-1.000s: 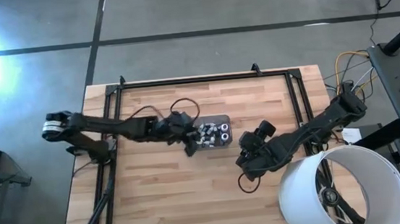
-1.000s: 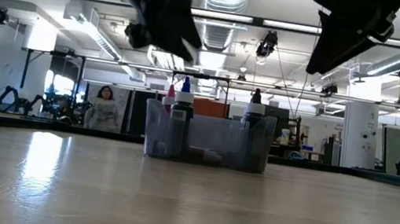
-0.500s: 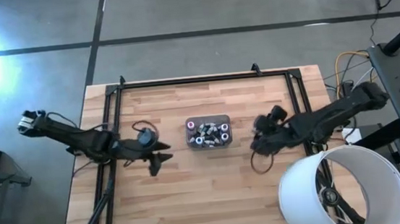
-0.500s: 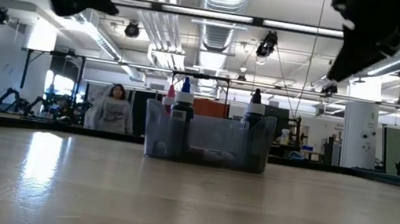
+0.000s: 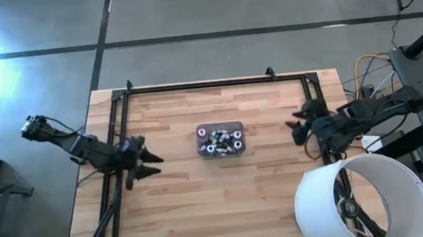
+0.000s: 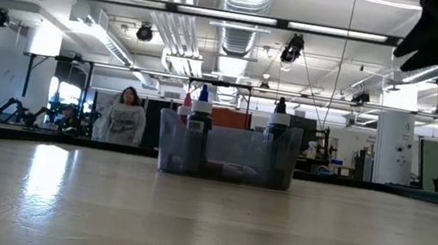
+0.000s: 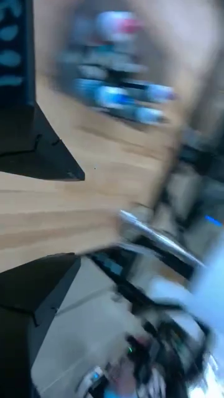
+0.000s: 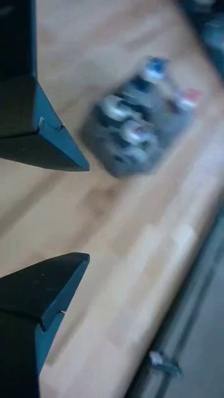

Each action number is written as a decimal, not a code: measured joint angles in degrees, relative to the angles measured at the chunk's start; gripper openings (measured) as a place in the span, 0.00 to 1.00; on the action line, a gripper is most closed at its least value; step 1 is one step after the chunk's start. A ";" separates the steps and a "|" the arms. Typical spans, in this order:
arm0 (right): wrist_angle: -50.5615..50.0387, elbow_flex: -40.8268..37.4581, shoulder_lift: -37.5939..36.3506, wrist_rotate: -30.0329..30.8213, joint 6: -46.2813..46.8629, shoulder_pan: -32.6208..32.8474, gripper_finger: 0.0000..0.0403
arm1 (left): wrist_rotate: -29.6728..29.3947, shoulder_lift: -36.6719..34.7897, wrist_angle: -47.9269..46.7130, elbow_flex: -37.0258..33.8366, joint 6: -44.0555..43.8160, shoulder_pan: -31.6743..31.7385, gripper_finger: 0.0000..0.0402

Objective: Pick & Place food coloring
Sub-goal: Return to Home Position

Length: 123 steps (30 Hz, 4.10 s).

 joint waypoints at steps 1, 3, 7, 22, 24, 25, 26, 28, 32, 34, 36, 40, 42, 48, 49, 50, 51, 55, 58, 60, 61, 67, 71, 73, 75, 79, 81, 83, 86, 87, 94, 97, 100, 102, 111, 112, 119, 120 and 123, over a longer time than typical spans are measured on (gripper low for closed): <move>0.00 -0.07 -1.20 2.01 0.76 -0.15 0.55 | -0.07 -1.21 2.78 -0.87 3.61 0.03 0.44; 0.97 -0.15 -3.62 4.57 0.75 -0.01 0.55 | 0.13 -3.88 5.19 -2.79 7.81 0.09 0.44; 11.66 -3.58 -10.53 2.32 -8.60 -0.06 0.55 | 0.84 -10.82 6.70 -7.53 10.73 0.13 0.44; 54.04 -31.45 -34.27 -15.05 -24.52 -0.09 0.55 | 9.52 -18.17 38.65 -27.06 13.85 3.52 0.44; 54.64 -32.88 -36.09 -15.79 -23.97 -0.07 0.55 | 11.55 -17.24 39.04 -28.09 12.43 5.04 0.44; 54.58 -33.49 -36.85 -15.83 -23.80 -0.09 0.55 | 12.68 -16.83 38.59 -28.17 12.05 5.87 0.44; 54.50 -33.94 -37.56 -15.83 -23.79 -0.09 0.55 | 13.69 -16.49 38.47 -28.13 12.19 6.70 0.44; 53.34 -34.61 -38.94 -15.65 -24.23 -0.09 0.55 | 14.26 -16.54 36.38 -28.05 12.86 8.48 0.44; 50.24 -34.93 -41.42 -11.41 -24.23 -0.06 0.55 | 13.66 -17.57 32.20 -28.30 11.46 10.74 0.44; 50.36 -35.37 -42.07 -11.13 -24.23 -0.04 0.55 | 13.67 -17.58 32.19 -29.10 10.95 10.79 0.44; 50.32 -35.55 -42.02 -11.16 -24.23 -0.04 0.55 | 13.67 -17.50 32.11 -30.20 10.91 10.79 0.44; 50.32 -35.62 -41.17 -11.18 -24.24 -0.04 0.55 | 13.66 -17.50 31.93 -32.27 10.89 10.79 0.44; 50.27 -35.63 -41.09 -11.40 -24.23 -0.04 0.55 | 13.63 -18.16 30.14 -32.71 10.77 10.79 0.44; 50.39 -36.59 -41.02 -11.57 -24.40 -0.13 0.55 | 13.89 -24.17 19.65 -32.74 10.58 13.92 0.44; 50.42 -36.89 -41.39 -11.57 -24.43 -0.15 0.55 | 14.11 -24.93 19.20 -32.70 10.58 15.19 0.44; 50.31 -37.31 -41.80 -11.57 -24.43 -0.19 0.55 | 14.36 -25.41 19.23 -32.70 10.58 16.71 0.44; 50.27 -37.66 -42.03 -11.54 -24.41 -0.25 0.55 | 14.37 -26.00 19.20 -32.70 10.58 18.33 0.44; 50.68 -39.19 -42.07 -11.55 -24.47 -0.27 0.55 | 14.40 -30.04 19.02 -32.70 10.59 23.99 0.44; 54.39 -42.58 -42.07 -11.57 -24.43 -1.69 0.55 | 14.23 -30.06 19.87 -32.79 10.60 27.23 0.44; 56.20 -45.50 -42.07 -11.58 -24.53 -3.19 0.55 | 13.64 -30.06 22.35 -32.77 10.60 28.11 0.44; 58.29 -46.10 -41.78 -11.68 -24.79 -3.98 0.55 | 13.59 -30.06 22.25 -32.77 10.60 28.31 0.44; 63.10 -47.71 -42.06 -11.79 -24.90 -8.93 0.55 | 13.43 -30.09 22.05 -32.81 10.62 29.42 0.44; 63.35 -47.81 -42.07 -11.95 -24.86 -15.03 0.55 | 13.32 -30.09 21.75 -32.83 10.62 31.18 0.44; 63.35 -47.81 -42.07 -11.96 -24.86 -18.17 0.55 | 13.23 -30.09 21.74 -32.83 10.62 32.19 0.44; 63.35 -47.81 -42.07 -11.92 -24.86 -21.11 0.55 | 13.23 -30.09 21.76 -32.83 10.62 33.14 0.44; 63.37 -47.81 -42.07 -11.69 -24.86 -24.27 0.55 | 13.21 -30.09 21.61 -32.83 10.62 33.63 0.44; 63.37 -47.81 -42.07 -11.55 -24.86 -24.65 0.55 | 13.23 -29.19 21.58 -32.81 10.62 33.63 0.44; 63.39 -47.81 -42.07 -11.57 -24.86 -24.59 0.55 | 13.23 -28.20 21.53 -32.81 10.62 33.63 0.44; 63.39 -47.81 -42.07 -11.57 -24.86 -24.57 0.55 | 13.26 -27.42 21.60 -32.81 10.62 33.63 0.44; 63.39 -47.81 -42.07 -11.57 -24.86 -24.51 0.55 | 13.26 -27.15 21.56 -32.81 10.62 33.63 0.44; 63.39 -47.81 -42.07 -11.57 -24.86 -24.42 0.55 | 13.30 -26.85 21.52 -32.81 10.62 33.61 0.44; 63.36 -47.81 -42.07 -11.79 -26.92 -23.95 0.55 | 13.32 -26.85 21.50 -32.81 10.62 33.61 0.44; 63.38 -47.81 -42.07 -14.92 -36.70 -23.80 0.55 | 13.33 -26.85 21.53 -32.81 10.62 33.57 0.44; 64.67 -47.81 -42.07 -17.88 -35.94 -23.80 0.55 | 13.34 -26.85 21.55 -32.81 10.62 33.56 0.44; 62.72 -47.79 -42.07 -55.43 -56.42 -23.76 0.55 | 13.50 -26.85 21.55 -32.81 10.64 33.58 0.44; 62.36 -47.79 -42.03 -54.04 -55.56 -23.78 0.55 | 13.50 -26.85 21.55 -32.81 10.63 33.58 0.44; 61.45 -47.79 -42.07 -38.54 -53.06 -23.80 0.55 | 13.47 -26.85 21.55 -32.81 10.64 33.58 0.44; 61.55 -47.79 -42.07 -38.86 -53.21 -23.78 0.55 | 13.47 -26.85 21.55 -32.81 10.63 33.58 0.44; 61.71 -47.79 -42.07 -39.37 -50.29 -23.78 0.55 | 13.45 -26.85 21.52 -32.81 10.65 33.58 0.44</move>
